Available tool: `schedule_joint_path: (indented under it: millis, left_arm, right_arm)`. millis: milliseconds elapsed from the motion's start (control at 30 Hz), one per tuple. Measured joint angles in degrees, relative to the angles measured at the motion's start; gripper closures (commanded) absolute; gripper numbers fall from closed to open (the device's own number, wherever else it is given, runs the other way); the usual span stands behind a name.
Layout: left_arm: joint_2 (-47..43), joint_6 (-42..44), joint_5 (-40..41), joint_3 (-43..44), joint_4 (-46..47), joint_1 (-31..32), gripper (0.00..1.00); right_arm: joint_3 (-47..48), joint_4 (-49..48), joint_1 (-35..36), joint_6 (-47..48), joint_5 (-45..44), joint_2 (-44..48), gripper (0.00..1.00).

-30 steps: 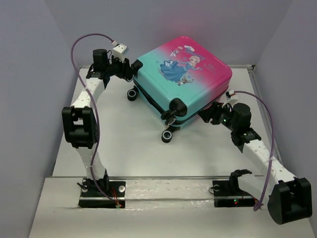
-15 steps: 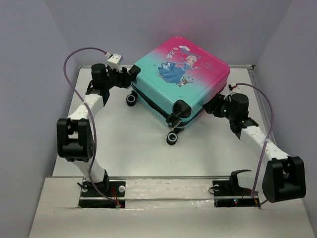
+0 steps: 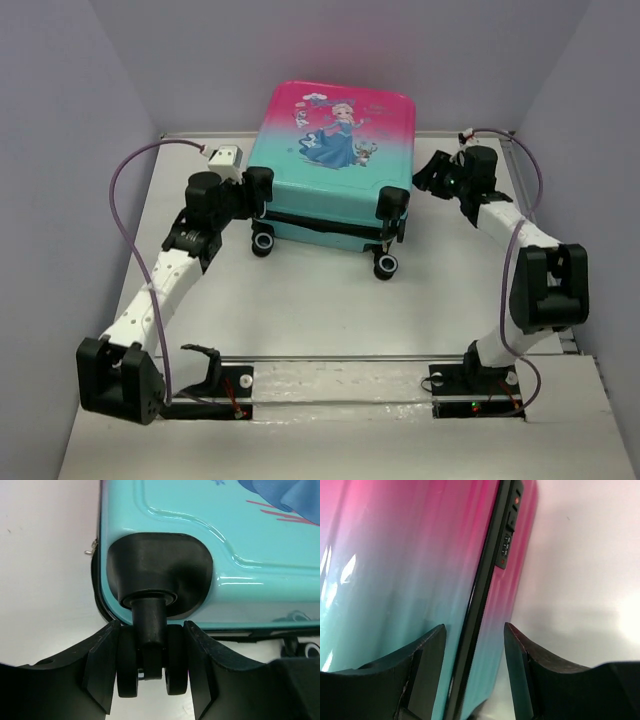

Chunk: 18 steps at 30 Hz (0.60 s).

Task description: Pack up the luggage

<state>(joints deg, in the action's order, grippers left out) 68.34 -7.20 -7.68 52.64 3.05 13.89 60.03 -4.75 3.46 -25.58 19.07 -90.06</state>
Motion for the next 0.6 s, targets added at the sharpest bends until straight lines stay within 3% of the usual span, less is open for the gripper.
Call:
schedule_joint_path:
  millis: [167, 367, 400, 500, 600]
  left_arm:
    - [-7.28, -6.51, 1.01, -1.66, -7.54, 2.38, 0.94]
    - [-7.50, -12.09, 1.36, -1.40, -8.81, 3.41, 0.94]
    - [-7.43, -13.05, 1.14, -1.29, -8.74, 3.41, 0.94]
    - [-7.28, -15.32, 0.46, -1.09, -8.66, 4.07, 0.94]
    - [-7.26, -17.16, 0.13, -1.11, -8.63, 4.55, 0.94]
  right_arm:
    - [7.78, 1.44, -0.04, 0.28, 3.32, -4.68, 0.43]
    - [-5.01, -2.03, 0.61, 0.28, 2.03, 12.31, 0.45]
    - [-9.88, -3.78, 0.90, -0.48, 2.40, 17.68, 0.65]
    - [-20.98, -8.83, 2.67, -2.51, 3.74, 27.67, 0.93]
    - [-33.79, -16.26, 3.63, -3.89, 6.34, 34.18, 0.93]
